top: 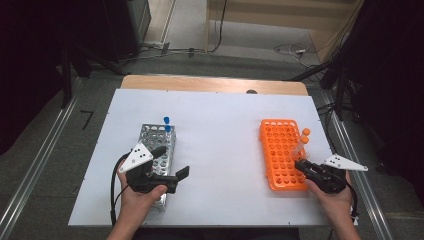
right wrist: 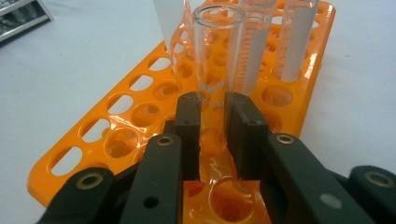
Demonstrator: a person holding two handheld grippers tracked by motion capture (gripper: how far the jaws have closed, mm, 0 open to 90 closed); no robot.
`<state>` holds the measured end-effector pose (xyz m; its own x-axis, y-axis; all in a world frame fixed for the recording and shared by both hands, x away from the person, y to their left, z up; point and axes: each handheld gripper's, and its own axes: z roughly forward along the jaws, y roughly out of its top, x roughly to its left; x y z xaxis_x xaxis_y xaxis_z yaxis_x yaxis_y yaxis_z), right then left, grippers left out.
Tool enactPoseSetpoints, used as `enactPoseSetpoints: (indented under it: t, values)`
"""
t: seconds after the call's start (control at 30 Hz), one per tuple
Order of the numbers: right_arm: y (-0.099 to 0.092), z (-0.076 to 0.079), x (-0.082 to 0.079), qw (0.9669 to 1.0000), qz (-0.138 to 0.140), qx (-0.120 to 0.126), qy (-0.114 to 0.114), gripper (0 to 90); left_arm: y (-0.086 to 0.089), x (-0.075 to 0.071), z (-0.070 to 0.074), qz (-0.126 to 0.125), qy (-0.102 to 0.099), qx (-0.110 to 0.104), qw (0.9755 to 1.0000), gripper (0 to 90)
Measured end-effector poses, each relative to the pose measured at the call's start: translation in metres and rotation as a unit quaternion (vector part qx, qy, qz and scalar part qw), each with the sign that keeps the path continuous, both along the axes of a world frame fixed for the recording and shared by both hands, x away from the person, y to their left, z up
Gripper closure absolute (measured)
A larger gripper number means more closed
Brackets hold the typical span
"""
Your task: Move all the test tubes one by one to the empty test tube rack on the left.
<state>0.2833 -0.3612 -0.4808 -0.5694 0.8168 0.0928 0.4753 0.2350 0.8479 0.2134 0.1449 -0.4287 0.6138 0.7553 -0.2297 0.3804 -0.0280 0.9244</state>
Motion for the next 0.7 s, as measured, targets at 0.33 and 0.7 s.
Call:
enactPoseSetpoints:
  t: [0.33, 0.7]
  values:
    - [0.0, 0.006, -0.003, 0.9999, -0.008, -0.001, -0.006, 73.8, -0.003, -0.001, -0.001, -0.003, -0.001, 0.004, 1.0, 0.0]
    - [0.0, 0.032, -0.016, 0.9987, -0.02, 0.01, -0.045, 73.9, -0.005, -0.002, -0.001, -0.003, -0.004, 0.004, 1.0, 0.0]
